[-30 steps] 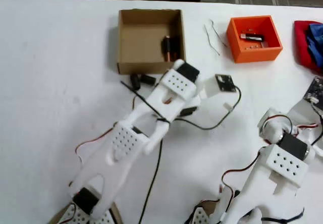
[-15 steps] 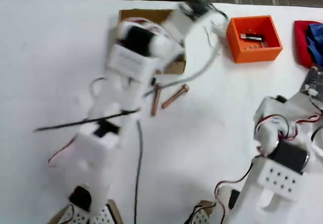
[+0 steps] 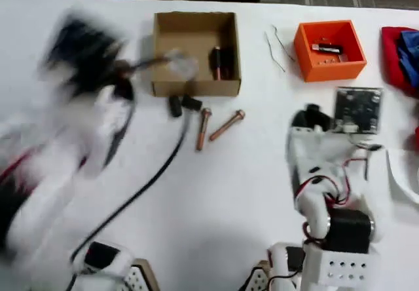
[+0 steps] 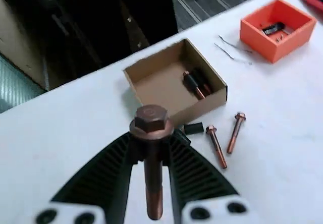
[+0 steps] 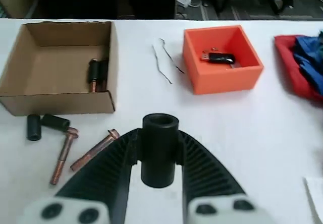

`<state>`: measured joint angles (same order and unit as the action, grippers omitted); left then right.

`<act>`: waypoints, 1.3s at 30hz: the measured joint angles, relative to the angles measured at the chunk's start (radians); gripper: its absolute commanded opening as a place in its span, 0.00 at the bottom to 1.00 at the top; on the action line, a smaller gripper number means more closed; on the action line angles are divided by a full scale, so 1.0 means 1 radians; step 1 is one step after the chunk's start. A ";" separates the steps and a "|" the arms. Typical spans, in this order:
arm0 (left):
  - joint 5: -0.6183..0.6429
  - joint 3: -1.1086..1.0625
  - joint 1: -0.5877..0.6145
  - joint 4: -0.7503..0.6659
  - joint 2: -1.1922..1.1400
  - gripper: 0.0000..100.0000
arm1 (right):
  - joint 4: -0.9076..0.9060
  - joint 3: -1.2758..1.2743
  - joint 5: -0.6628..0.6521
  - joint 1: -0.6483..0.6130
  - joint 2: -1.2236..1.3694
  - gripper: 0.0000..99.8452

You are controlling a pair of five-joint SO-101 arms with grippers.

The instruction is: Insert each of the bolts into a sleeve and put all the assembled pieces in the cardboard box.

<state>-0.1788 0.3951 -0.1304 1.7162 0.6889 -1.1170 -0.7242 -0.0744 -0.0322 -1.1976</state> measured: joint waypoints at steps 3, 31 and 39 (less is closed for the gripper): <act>0.049 -0.126 0.017 -0.107 0.158 0.03 | 0.041 0.000 -0.002 -0.103 0.038 0.02; 0.477 -0.273 -0.117 -0.603 0.034 0.03 | 0.891 -0.565 -0.009 -0.423 -0.284 0.02; 0.402 -0.180 -0.222 -0.606 -0.051 0.03 | 0.895 -0.512 -0.009 -0.430 -0.278 0.02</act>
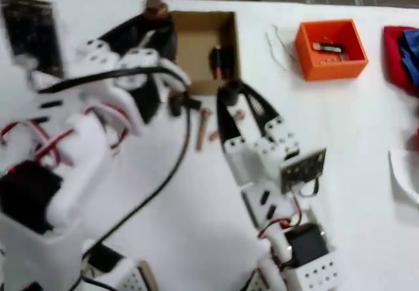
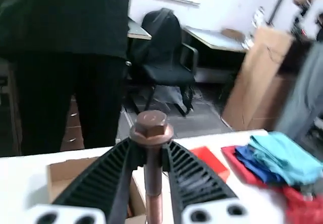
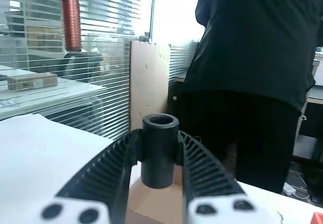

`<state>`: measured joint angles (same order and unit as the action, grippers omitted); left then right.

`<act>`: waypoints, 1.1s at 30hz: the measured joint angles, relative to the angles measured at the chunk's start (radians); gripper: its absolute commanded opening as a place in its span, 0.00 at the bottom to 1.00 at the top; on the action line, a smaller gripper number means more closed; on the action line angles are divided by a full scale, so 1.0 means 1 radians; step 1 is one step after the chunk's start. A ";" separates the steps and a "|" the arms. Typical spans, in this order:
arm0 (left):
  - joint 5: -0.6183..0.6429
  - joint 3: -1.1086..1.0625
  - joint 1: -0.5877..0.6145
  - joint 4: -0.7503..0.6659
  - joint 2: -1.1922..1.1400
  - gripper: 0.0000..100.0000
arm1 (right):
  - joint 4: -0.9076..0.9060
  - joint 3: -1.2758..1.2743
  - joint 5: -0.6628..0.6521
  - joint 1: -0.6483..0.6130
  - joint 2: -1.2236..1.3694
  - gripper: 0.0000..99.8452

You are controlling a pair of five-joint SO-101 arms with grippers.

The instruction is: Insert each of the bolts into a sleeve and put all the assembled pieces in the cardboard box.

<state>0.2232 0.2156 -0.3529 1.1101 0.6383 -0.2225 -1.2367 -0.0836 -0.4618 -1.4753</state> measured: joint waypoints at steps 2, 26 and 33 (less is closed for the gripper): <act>-0.015 0.000 -0.046 -0.002 -0.026 0.03 | 0.000 0.002 0.000 0.009 0.018 0.02; -0.037 0.000 -0.178 -0.089 -0.238 0.03 | 0.000 0.014 0.000 0.015 0.057 0.02; -0.071 0.000 -0.178 -0.077 -0.238 0.03 | 0.000 0.023 0.000 0.014 0.057 0.02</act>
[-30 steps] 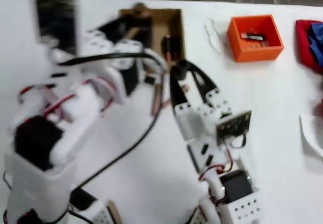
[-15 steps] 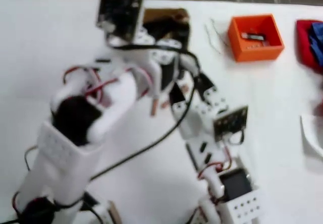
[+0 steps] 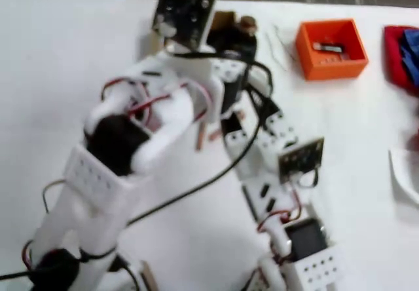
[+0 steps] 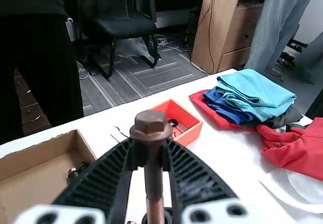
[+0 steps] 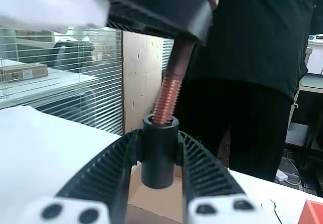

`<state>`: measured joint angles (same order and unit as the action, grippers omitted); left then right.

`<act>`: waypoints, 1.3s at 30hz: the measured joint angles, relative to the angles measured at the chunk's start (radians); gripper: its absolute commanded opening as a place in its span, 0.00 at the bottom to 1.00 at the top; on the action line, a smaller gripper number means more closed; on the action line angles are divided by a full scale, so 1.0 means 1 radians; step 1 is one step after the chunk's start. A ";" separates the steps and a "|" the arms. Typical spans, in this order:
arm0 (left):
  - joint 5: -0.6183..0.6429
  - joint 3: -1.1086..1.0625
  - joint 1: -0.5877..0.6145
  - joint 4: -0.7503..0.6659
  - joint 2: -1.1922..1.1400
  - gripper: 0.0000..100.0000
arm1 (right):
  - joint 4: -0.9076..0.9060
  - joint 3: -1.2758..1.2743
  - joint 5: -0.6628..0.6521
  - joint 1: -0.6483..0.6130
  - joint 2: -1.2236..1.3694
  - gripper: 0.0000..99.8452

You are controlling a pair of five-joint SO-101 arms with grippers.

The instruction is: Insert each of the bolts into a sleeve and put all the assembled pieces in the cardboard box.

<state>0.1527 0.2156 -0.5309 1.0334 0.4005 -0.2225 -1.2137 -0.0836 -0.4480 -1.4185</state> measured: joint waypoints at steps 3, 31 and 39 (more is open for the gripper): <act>0.000 0.002 0.000 0.029 0.005 0.03 | 0.000 0.000 -0.002 0.005 0.003 0.02; -0.011 -0.241 0.005 -0.035 0.140 0.03 | -0.003 -0.005 0.080 0.038 0.006 0.02; -0.054 -0.190 0.003 -0.021 0.052 0.03 | -0.005 0.005 0.083 0.046 0.006 0.02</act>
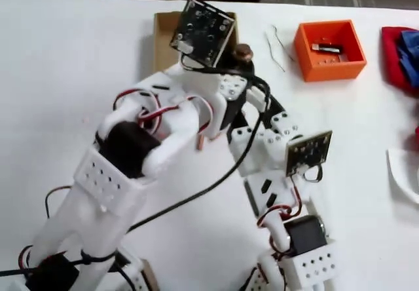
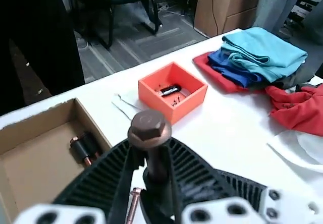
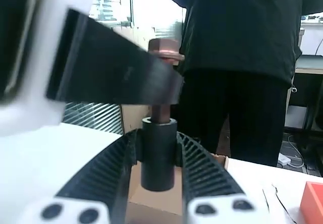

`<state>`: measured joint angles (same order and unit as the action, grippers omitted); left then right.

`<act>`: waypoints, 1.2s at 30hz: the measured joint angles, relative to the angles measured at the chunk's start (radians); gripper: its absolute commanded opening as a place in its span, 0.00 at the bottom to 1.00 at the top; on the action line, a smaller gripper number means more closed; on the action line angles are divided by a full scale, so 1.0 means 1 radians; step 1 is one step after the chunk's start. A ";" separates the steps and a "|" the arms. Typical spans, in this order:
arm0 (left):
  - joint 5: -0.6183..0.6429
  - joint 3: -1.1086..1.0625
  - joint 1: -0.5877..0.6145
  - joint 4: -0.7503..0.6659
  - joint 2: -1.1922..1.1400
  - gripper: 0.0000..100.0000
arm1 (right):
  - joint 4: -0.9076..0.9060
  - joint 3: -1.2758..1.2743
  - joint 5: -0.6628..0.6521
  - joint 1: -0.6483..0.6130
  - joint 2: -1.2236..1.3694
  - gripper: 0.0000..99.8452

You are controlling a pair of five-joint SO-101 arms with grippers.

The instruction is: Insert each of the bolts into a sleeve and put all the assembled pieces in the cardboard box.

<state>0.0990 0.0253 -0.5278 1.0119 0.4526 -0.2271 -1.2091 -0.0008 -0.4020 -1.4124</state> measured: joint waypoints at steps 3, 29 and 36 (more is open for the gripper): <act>-0.009 0.009 -0.003 0.009 -0.009 0.03 | -0.046 0.028 0.000 0.002 0.000 0.02; -0.020 0.008 0.005 0.107 0.043 0.18 | -0.068 0.055 0.000 0.005 -0.003 0.02; -0.023 0.028 0.021 0.123 0.044 0.18 | -0.068 0.055 0.000 0.002 -0.002 0.02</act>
<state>0.0760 0.0529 -0.5063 1.1347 0.4971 -0.2946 -1.1538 -0.0008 -0.4005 -1.4139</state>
